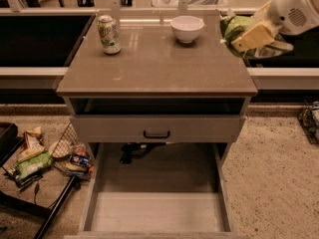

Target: Place green jalapeno chip bag into middle drawer

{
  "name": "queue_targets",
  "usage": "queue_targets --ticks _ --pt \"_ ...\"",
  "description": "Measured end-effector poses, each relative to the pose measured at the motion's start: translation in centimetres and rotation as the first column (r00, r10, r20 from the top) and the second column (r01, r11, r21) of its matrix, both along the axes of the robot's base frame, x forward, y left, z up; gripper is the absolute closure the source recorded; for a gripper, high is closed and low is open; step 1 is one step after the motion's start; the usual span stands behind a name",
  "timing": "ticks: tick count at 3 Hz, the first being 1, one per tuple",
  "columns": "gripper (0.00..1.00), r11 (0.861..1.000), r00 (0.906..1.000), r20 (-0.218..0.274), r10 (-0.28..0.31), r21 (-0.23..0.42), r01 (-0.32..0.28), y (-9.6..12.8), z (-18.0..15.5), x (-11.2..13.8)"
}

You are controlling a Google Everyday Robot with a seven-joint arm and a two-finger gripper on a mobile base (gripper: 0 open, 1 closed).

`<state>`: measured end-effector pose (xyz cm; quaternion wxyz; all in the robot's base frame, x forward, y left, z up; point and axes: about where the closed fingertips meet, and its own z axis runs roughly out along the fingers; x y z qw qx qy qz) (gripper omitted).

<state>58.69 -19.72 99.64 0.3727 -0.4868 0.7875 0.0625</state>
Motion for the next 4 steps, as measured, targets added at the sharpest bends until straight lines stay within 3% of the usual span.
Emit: queue_targets --ticks 1,2,4 --pt "1.0 0.998 0.9987 -0.024 0.045 0.038 -0.044 -1.8 -2.5 -5.2" --pt "1.0 0.974 0.9851 -0.065 0.159 0.17 -0.146 -3.8 -8.1 -9.0" --pt "1.0 0.979 0.9866 -0.07 0.147 0.151 -0.135 -3.8 -8.1 -8.6"
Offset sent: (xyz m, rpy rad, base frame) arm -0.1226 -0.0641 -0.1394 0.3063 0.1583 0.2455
